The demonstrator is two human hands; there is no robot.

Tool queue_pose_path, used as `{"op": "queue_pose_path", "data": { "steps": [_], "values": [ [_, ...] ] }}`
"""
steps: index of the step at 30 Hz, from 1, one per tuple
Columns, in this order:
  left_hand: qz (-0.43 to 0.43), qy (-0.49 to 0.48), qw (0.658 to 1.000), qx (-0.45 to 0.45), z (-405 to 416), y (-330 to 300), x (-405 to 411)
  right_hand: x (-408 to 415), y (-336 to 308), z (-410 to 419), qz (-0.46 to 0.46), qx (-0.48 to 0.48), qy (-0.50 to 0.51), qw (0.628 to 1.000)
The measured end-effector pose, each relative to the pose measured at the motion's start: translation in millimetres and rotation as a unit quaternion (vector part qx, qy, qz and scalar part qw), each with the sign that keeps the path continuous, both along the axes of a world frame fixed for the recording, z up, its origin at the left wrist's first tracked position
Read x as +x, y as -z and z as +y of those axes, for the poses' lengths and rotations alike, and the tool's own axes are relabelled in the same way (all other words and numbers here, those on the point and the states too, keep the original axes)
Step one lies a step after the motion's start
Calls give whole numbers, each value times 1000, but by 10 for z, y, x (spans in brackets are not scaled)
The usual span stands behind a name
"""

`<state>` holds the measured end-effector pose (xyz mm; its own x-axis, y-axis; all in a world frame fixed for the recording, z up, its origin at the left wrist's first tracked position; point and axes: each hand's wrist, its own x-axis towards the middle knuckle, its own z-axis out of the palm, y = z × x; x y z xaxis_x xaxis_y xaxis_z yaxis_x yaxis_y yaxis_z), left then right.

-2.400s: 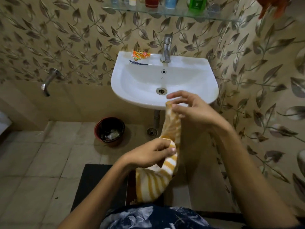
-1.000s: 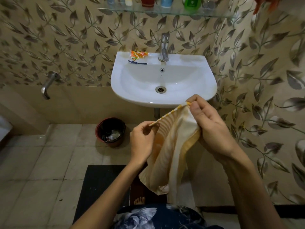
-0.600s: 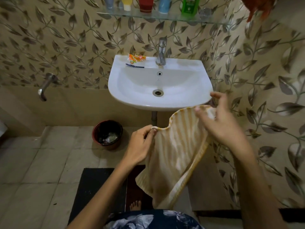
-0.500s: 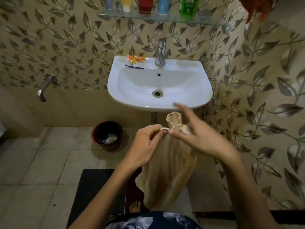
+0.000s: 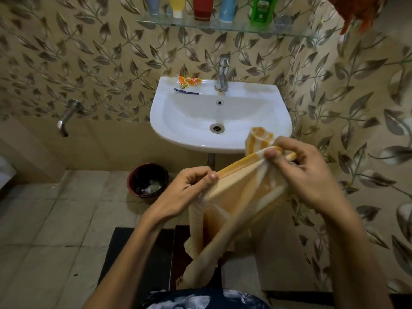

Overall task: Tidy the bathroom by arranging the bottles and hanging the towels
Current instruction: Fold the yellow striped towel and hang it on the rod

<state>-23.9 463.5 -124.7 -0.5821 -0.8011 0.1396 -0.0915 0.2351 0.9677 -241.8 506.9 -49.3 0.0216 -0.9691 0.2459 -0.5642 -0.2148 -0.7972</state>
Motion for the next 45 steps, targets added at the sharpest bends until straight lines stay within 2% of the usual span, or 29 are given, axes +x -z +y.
{"op": "queue_pose_path", "data": {
  "steps": [4, 7, 11, 14, 15, 17, 22, 24, 26, 28, 32, 35, 38, 41, 45],
  "values": [
    [21, -12, 1000, 10, -69, -12, 111, -217, -88, 33, -27, -47, 60, 997],
    [6, -34, 999, -1, -115, -28, 137, -294, -103, 32, -52, -63, 115, 990],
    [-30, -47, 998, -16, -92, -99, 125, -284, -19, 32, -66, -36, 202, 976],
    [-29, -71, 995, -59, -30, -157, 54, -218, 52, 56, 78, 67, 240, 965],
    [-27, -79, 994, -73, -9, -178, 23, -171, 65, 69, 124, 108, 232, 959],
    [-18, -93, 991, -97, 18, -223, -28, -28, 43, 91, 156, 163, 189, 956],
    [-9, -111, 985, -133, 26, -339, -97, 387, -61, 105, 166, 168, -5, 972],
    [-7, -102, 984, -144, 29, -355, -96, 492, -9, 57, 192, 137, -14, 972],
    [-11, -95, 984, -148, 21, -353, -83, 510, 24, 0, 196, 102, 30, 975],
    [-15, -66, 991, -118, -11, -344, -50, 494, 26, -21, 174, 77, 47, 981],
    [-14, 52, 998, -14, -55, -328, 35, 468, -50, 6, 118, 23, 51, 991],
    [27, 27, 999, 39, -110, -328, 120, 415, -149, 48, 81, -12, 67, 994],
    [-2, 30, 999, 33, -195, -333, 224, 343, -243, 100, 46, -19, 56, 997],
    [-38, 105, 990, 82, -223, -312, 347, 257, -328, 134, -13, -45, 29, 998],
    [-23, 218, 965, 141, -202, -349, 487, 142, -381, 127, -56, -55, 19, 997]
  ]
}}
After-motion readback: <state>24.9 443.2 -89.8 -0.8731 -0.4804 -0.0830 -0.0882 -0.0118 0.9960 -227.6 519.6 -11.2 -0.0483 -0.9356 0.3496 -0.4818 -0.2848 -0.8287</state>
